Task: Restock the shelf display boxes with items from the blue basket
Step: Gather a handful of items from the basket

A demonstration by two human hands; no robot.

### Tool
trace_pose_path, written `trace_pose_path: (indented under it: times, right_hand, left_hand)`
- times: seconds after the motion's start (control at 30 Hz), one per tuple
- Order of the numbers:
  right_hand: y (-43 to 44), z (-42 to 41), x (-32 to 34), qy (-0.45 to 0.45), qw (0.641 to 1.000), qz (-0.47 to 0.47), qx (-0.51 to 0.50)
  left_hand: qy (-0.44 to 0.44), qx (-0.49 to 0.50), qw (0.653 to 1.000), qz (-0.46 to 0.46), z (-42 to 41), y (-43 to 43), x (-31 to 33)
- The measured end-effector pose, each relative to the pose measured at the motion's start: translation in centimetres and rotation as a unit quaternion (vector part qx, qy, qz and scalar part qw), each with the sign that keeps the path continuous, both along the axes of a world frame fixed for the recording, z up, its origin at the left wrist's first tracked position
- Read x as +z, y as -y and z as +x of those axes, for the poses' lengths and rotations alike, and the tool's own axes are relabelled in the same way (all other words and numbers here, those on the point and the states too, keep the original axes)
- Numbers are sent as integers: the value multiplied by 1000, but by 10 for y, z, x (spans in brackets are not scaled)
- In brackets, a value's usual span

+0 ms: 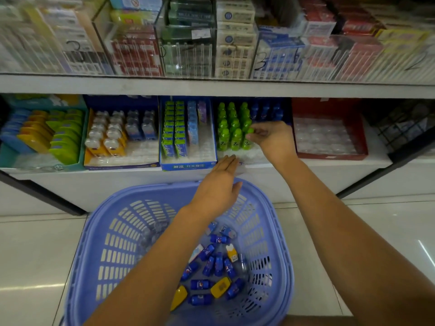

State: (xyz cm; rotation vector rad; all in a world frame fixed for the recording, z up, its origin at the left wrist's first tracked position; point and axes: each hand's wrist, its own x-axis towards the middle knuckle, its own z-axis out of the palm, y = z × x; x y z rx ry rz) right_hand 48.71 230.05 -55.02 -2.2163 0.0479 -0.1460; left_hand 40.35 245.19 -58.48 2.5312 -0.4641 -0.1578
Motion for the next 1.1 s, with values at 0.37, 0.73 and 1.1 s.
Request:
trace_pose_path:
  times: [0.37,0.73,1.1]
  right_hand:
    - [-59,-98,-97,-376,849,-288,234]
    - [-60,-128,-249,-378,833,-363,179]
    - [-44,-99,-196,-422,872,-192,154]
  left_hand:
    - [-279,89,956,28,-76,-65,-137]
    - [-322,118,937,65,-82,-41,-219]
    - [-335,167,926,43,-80,-32,-214]
